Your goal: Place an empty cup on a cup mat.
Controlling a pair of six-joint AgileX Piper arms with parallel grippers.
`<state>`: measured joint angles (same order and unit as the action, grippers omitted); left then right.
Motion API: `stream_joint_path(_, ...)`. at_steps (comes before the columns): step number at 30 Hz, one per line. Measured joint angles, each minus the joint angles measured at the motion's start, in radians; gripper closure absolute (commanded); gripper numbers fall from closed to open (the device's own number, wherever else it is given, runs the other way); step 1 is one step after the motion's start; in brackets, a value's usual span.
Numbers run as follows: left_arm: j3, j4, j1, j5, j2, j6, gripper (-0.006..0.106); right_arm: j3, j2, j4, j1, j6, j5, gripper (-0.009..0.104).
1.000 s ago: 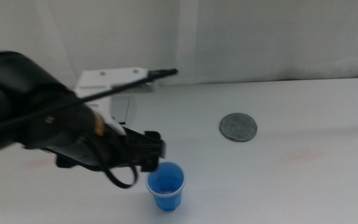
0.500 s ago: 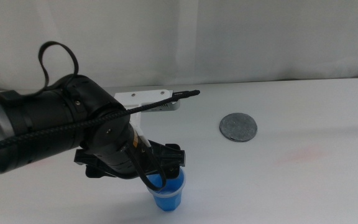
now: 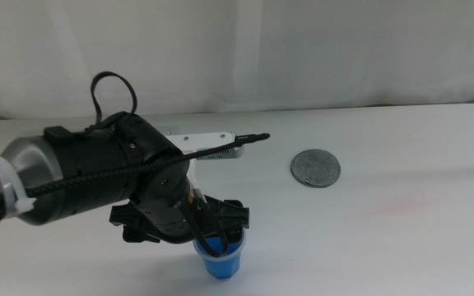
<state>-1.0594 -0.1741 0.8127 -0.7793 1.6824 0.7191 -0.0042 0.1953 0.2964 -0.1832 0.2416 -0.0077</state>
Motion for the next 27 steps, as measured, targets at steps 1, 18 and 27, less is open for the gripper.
stream_joint_path(1,0.0,0.0,0.0,0.0,0.007,0.0,0.011,0.0,0.0,0.0,0.0,0.0,0.0,0.098)
stream_joint_path(18,0.0,0.0,0.0,0.05,0.088,0.014,0.104,0.0,0.0,0.0,0.0,-0.005,0.0,0.098)
stream_joint_path(27,-0.03,0.006,0.0,0.068,0.09,-0.039,0.103,0.0,0.0,0.0,0.0,-0.005,0.0,0.098)
